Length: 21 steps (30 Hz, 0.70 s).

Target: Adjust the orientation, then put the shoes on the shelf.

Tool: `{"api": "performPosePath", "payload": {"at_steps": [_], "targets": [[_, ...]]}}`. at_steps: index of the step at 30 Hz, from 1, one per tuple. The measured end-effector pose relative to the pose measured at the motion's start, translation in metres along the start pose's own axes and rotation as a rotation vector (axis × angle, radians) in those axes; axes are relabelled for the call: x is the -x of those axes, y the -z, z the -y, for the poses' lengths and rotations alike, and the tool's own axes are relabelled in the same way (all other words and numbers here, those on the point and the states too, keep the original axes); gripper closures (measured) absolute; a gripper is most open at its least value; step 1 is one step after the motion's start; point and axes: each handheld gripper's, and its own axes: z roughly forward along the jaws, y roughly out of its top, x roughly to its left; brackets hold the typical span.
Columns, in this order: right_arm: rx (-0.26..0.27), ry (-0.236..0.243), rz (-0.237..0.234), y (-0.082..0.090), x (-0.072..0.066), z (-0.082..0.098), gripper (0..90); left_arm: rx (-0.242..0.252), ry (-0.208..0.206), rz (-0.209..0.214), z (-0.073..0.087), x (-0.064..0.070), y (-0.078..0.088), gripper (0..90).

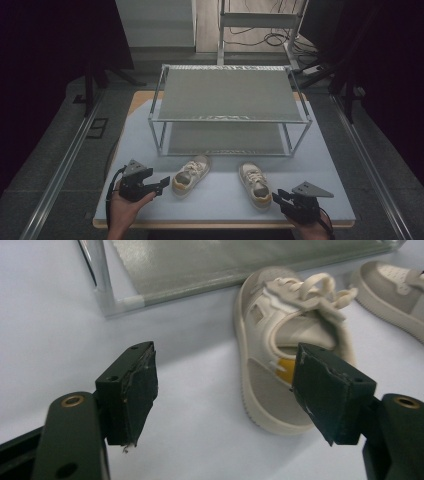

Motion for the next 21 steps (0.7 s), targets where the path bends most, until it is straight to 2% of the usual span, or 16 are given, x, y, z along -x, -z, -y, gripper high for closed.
{"api": "performPosePath", "payload": {"at_steps": [5,13,16,20,21], "targets": [[0.054,-0.007,0.001,0.008,-0.003,0.001,59.5,0.003,-0.011,0.022,0.000,0.005,0.001,24.7],[0.131,-0.025,-0.016,0.017,-0.014,0.001,33.7,-0.017,-0.045,0.052,-0.001,0.015,-0.004,19.0],[0.132,-0.024,-0.022,0.018,-0.021,0.001,28.1,-0.042,-0.062,0.056,-0.001,0.021,-0.010,17.3],[0.105,-0.025,-0.022,0.015,-0.030,0.000,21.7,-0.077,-0.082,0.054,-0.001,0.028,-0.019,15.4],[0.083,-0.024,-0.014,0.011,-0.035,-0.001,19.5,-0.092,-0.086,0.051,-0.001,0.029,-0.022,14.6]]}}
